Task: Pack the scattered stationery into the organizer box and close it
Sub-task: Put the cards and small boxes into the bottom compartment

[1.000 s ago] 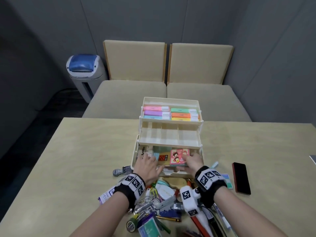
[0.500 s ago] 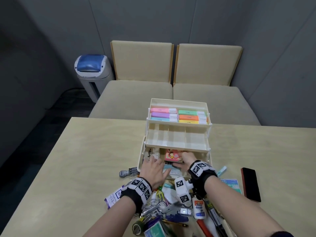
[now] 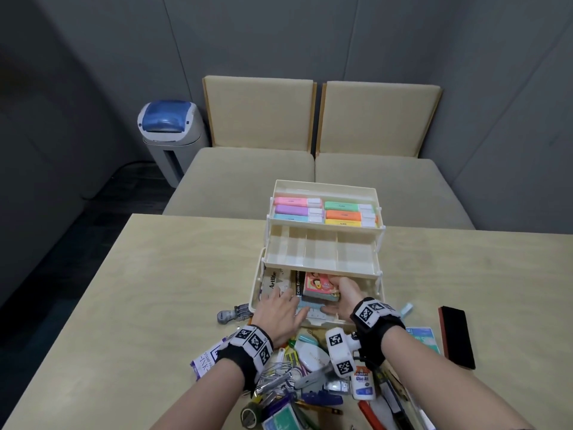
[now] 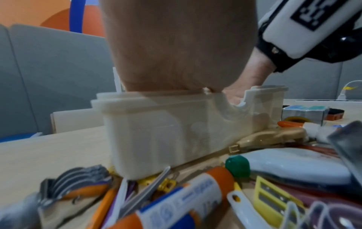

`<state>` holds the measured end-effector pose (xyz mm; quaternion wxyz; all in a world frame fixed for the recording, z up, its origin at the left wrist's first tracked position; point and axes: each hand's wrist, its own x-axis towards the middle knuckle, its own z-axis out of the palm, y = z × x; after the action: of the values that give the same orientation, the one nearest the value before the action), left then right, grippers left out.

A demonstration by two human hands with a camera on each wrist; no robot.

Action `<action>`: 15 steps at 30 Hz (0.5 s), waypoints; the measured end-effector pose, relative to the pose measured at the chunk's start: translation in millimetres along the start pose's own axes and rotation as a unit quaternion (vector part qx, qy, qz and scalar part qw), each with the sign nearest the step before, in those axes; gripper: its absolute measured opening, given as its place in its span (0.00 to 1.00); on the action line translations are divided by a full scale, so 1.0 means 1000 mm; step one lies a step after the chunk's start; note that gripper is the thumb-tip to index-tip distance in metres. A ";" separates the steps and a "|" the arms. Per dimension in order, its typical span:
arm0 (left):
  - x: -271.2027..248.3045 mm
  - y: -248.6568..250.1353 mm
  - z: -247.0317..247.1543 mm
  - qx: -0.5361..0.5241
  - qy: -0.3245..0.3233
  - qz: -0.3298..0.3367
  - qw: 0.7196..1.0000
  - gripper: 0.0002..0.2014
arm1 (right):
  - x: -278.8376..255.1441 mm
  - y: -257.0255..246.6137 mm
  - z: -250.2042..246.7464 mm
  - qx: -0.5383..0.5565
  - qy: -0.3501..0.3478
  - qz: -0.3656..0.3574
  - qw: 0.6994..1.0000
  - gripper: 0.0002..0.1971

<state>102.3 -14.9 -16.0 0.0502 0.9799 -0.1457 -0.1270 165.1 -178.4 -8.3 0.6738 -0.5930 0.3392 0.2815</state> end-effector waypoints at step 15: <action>-0.014 -0.003 -0.013 -0.016 0.026 -0.056 0.998 0.30 | 0.000 -0.001 -0.001 -0.042 -0.085 -0.029 0.995 0.11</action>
<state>93.3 -7.3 -1.0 0.0622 0.9885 -0.0873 -0.1066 165.9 -179.6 -7.8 0.6828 -0.6044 0.2508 0.3250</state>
